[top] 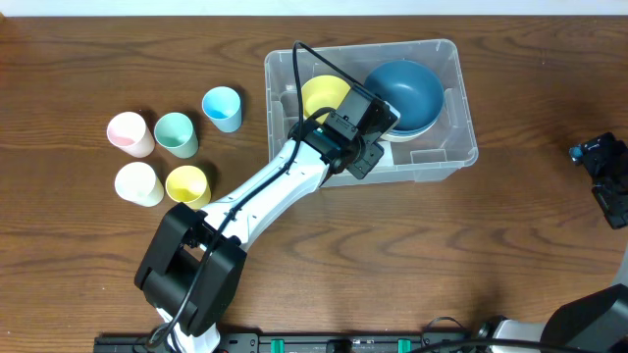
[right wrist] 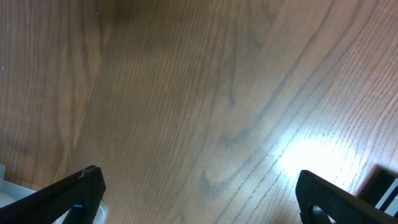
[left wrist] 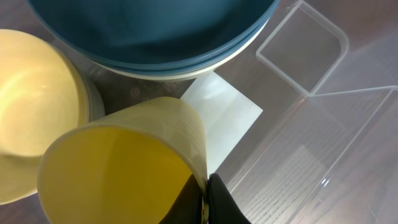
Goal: Pack container
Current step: 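Carry the yellow cup into the bin and lower it, then release the yellow cup and move the left gripper back to the cups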
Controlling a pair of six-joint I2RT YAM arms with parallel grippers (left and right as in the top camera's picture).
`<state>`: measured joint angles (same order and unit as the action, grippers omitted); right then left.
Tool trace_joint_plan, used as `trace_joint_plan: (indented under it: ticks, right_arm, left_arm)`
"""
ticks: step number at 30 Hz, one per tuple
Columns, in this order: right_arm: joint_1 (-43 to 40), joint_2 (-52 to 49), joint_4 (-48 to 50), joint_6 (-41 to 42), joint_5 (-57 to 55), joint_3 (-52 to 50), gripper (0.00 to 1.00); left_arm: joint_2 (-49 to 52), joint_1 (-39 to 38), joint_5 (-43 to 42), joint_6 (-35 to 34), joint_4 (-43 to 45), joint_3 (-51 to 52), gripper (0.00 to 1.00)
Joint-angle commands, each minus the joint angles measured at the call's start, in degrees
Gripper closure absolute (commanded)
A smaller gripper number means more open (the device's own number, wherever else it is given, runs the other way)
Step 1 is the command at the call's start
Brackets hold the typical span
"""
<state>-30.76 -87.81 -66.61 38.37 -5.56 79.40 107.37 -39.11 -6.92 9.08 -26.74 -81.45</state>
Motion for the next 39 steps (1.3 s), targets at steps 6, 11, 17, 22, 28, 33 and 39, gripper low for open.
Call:
trace_joint_plan:
  ticks: [6, 11, 17, 22, 28, 33, 39]
  right_arm:
    - [0.0, 0.2, 0.0, 0.6, -0.2, 0.0, 0.01]
    - [0.0, 0.2, 0.0, 0.6, -0.2, 0.0, 0.01]
    - [0.0, 0.2, 0.0, 0.6, -0.2, 0.0, 0.01]
    - [0.0, 0.2, 0.0, 0.6, -0.2, 0.0, 0.01]
    - [0.0, 0.2, 0.0, 0.6, -0.2, 0.0, 0.01]
    - [0.0, 0.2, 0.0, 0.6, -0.2, 0.0, 0.01]
    - [0.0, 0.2, 0.0, 0.6, -0.2, 0.0, 0.01]
  left_arm:
    - [0.2, -0.1, 0.0, 0.8, 0.1, -0.1, 0.83]
    - [0.2, -0.1, 0.0, 0.8, 0.1, -0.1, 0.74]
    - [0.2, -0.1, 0.1, 0.8, 0.1, -0.1, 0.68]
    - [-2.3, 0.1, 2.8, -1.2, 0.1, -0.1, 0.59]
    - [-12.9, 0.2, 7.5, -5.5, -2.2, -0.1, 0.55]
    - [-22.6, 0.2, 14.9, -8.4, -8.3, -0.1, 0.55]
    - [-29.8, 2.6, 24.2, -18.2, -21.2, -0.1, 0.54]
